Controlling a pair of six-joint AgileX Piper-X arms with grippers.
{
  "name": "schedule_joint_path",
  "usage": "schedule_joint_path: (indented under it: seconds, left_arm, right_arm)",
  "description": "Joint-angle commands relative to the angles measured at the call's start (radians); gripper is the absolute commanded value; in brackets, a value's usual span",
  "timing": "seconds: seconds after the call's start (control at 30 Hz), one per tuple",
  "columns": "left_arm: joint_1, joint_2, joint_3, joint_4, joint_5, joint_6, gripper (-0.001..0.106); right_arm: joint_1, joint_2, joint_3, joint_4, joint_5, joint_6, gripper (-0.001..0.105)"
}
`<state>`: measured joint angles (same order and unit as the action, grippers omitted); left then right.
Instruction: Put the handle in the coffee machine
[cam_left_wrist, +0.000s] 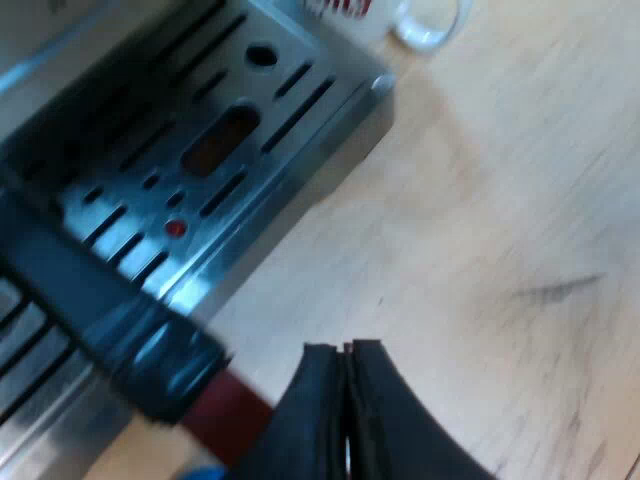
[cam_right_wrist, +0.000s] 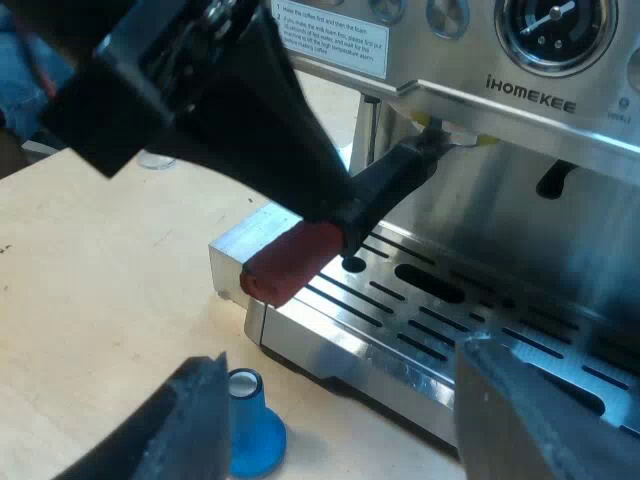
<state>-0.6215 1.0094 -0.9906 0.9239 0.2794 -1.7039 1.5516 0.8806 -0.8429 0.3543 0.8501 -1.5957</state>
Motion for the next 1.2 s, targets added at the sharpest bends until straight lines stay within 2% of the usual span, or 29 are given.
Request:
schedule_joint_path:
  seconds: [0.03,0.13,0.17,0.23,0.4,0.47,0.53,0.63,0.7,0.8,0.87,1.03,1.2]
  left_arm:
    - [0.043,-0.012,-0.004,0.018,0.0,0.012,0.0]
    - [0.09,-0.042,-0.004,0.021,0.0,0.012,0.0]
    - [0.09,-0.042,-0.004,0.021,0.0,0.012,0.0]
    - [0.145,-0.095,-0.004,0.037,0.011,0.012,0.0]
    - [0.175,-0.163,-0.004,0.07,0.031,0.049,0.002]
    - [0.174,-0.183,-0.004,0.081,0.031,0.049,0.01]
    - [0.174,-0.207,-0.004,0.099,0.031,0.049,0.027]
    - [0.174,-0.244,-0.004,0.118,0.031,0.052,0.062]
    - [0.174,-0.256,-0.004,0.118,0.031,0.052,0.07]
    - [0.186,-0.297,-0.004,0.122,0.029,0.054,0.073]
    - [0.202,-0.32,-0.004,0.121,0.033,0.053,0.073]
    - [0.286,-0.375,-0.004,0.138,0.038,0.053,0.073]
    - [0.358,-0.406,-0.004,0.139,0.038,0.053,0.073]
  right_arm:
    - [0.001,-0.011,-0.004,0.001,-0.002,0.0,0.063]
    - [0.001,-0.011,-0.004,0.001,-0.002,0.0,0.071]
    - [0.001,-0.011,-0.004,0.001,-0.002,0.0,0.071]
    - [-0.001,-0.011,-0.004,0.001,-0.002,0.0,0.071]
    - [-0.001,-0.011,-0.004,0.001,-0.038,0.0,0.071]
    - [-0.001,-0.011,-0.004,0.001,-0.051,0.0,0.071]
    - [-0.001,-0.011,-0.004,0.001,-0.097,0.0,0.071]
    - [-0.001,-0.011,-0.011,0.009,-0.152,0.0,0.071]
    - [-0.001,-0.011,-0.02,0.017,-0.158,0.0,0.071]
    - [-0.001,-0.011,-0.025,0.02,-0.158,0.0,0.071]
    - [-0.036,-0.011,-0.072,0.052,-0.189,0.0,0.071]
    - [-0.168,-0.011,-0.155,0.149,-0.305,0.0,0.071]
    - [-0.284,-0.011,-0.22,0.223,-0.341,0.0,0.071]
